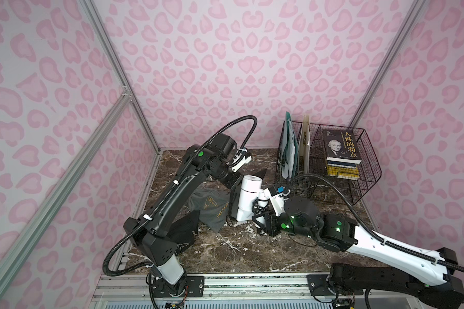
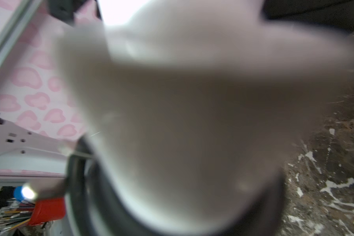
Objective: Pack away hair dryers
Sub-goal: Place the hair dryer in the drawstring bag.
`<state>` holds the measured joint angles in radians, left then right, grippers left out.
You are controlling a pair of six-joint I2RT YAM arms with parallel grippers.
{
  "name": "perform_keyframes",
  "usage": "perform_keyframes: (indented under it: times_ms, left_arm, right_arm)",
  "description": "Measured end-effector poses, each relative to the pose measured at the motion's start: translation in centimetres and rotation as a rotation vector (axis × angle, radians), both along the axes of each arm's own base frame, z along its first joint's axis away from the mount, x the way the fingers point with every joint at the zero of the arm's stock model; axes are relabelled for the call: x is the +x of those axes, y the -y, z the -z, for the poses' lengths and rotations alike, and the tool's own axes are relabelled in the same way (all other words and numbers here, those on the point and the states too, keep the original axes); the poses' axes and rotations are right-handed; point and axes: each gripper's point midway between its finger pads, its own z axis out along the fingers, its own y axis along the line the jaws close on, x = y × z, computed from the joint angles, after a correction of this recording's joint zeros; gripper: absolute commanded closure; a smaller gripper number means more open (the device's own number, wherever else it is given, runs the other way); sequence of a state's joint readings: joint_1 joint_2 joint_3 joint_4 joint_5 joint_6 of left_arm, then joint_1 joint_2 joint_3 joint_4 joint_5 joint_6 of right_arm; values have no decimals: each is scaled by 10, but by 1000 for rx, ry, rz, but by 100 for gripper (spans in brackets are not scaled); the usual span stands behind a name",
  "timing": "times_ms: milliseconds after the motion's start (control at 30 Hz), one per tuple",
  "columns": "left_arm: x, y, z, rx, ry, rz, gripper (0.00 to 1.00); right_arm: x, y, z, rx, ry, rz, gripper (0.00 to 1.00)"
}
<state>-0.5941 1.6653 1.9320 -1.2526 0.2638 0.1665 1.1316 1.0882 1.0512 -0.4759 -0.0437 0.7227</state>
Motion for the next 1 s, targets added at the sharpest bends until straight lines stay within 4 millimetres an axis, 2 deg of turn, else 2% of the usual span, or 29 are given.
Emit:
perform_keyframes:
  times_ms: [100, 400, 567, 833, 1000]
  left_arm:
    - [-5, 2, -6, -22, 4, 13, 98]
    - [-3, 7, -16, -52, 17, 10, 98]
    - [-3, 7, -18, -58, 18, 6, 98]
    - [-19, 3, -29, -102, 13, 15, 98]
    - [-27, 4, -22, -115, -16, 26, 98]
  right_arm:
    - [-9, -4, 18, -72, -29, -26, 100]
    - [-15, -7, 22, -137, -28, -8, 100]
    - [-12, -5, 29, -189, -47, 26, 100]
    - [-1, 1, 47, -318, -68, 104, 100]
    - [3, 5, 42, -334, -60, 132, 100]
